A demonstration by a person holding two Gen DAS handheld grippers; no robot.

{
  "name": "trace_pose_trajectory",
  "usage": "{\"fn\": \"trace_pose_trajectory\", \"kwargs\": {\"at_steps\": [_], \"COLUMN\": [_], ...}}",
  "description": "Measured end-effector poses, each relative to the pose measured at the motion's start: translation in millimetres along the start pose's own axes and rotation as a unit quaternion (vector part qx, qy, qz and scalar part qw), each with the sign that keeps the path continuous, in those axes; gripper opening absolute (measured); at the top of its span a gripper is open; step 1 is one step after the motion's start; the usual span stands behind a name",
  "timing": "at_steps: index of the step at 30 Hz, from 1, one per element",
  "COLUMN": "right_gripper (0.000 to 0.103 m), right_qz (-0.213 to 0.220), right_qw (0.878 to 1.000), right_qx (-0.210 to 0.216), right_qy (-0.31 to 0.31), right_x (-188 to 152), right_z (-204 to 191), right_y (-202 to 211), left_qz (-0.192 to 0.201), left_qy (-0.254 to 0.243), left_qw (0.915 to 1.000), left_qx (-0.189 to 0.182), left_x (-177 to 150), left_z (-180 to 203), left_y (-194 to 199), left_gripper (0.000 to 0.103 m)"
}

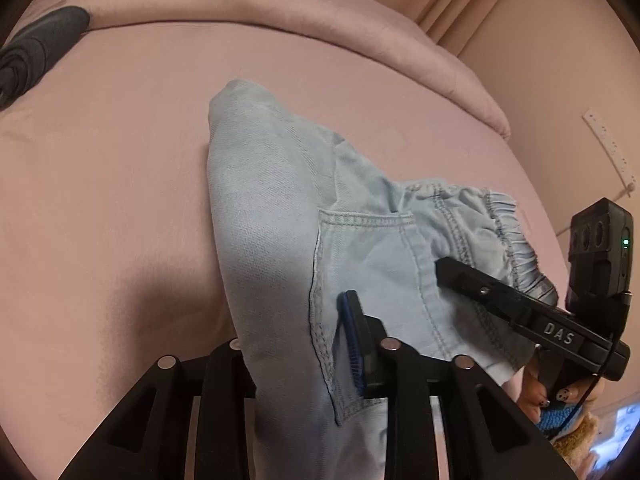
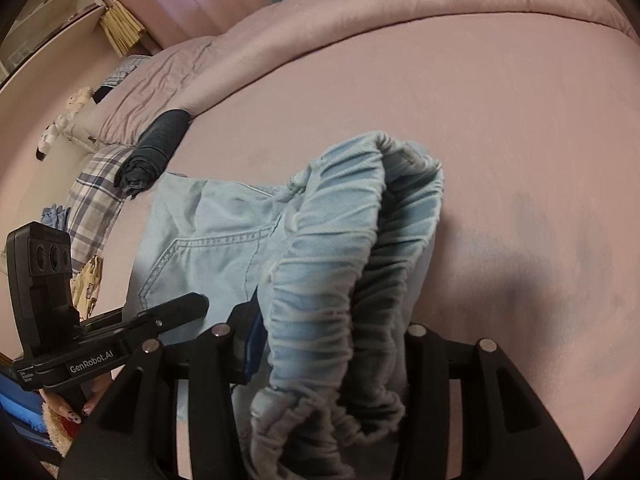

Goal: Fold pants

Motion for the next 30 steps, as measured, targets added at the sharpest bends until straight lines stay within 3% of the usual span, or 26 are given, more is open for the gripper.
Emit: {"fn": "trace_pose_trajectory", "kwargs": {"at_steps": [11,16,23,30], "right_gripper": [0.057,0.060,0.077,0.079], "right_qz": [-0.001,0.002,0.006,0.016], "right_qw": [1.000,1.000,0.997,0.993], "right_qx": [-0.014,-0.024,-0.075,-0.116], "right_qy": [0.000,-0.003,-0.008,-0.013], "right_x": [-3,-7,-13,-19], "right_z": [3,5,12,14], "right_y": [-7,-5,9,30], "left_qz": [0.002,0.013,0.015,0.052], "left_qy": [0.011,0.001,0.011,0.025], "left_qw": [0.9999,0.9994,0.9976,0.9939], "left_qx": [0.007,0.033,0.067,0.094], "left_x": [2,-5,-18,-34], "left_z": [-7,-8,-14,-17], "left_y": [-12,-8,7,41], "left_gripper": [0.041,0.051,0.064,0.070]}}
Point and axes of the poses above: each gripper's, at about its wrist camera, not at the fingertips, and y roughly against the way its jaws point, z to its right, x to its top, the point moved 6 cm from there along -y, roughly the way its jaws point, and after that the axes turned 1 degree about z, right-handed, at the moved point
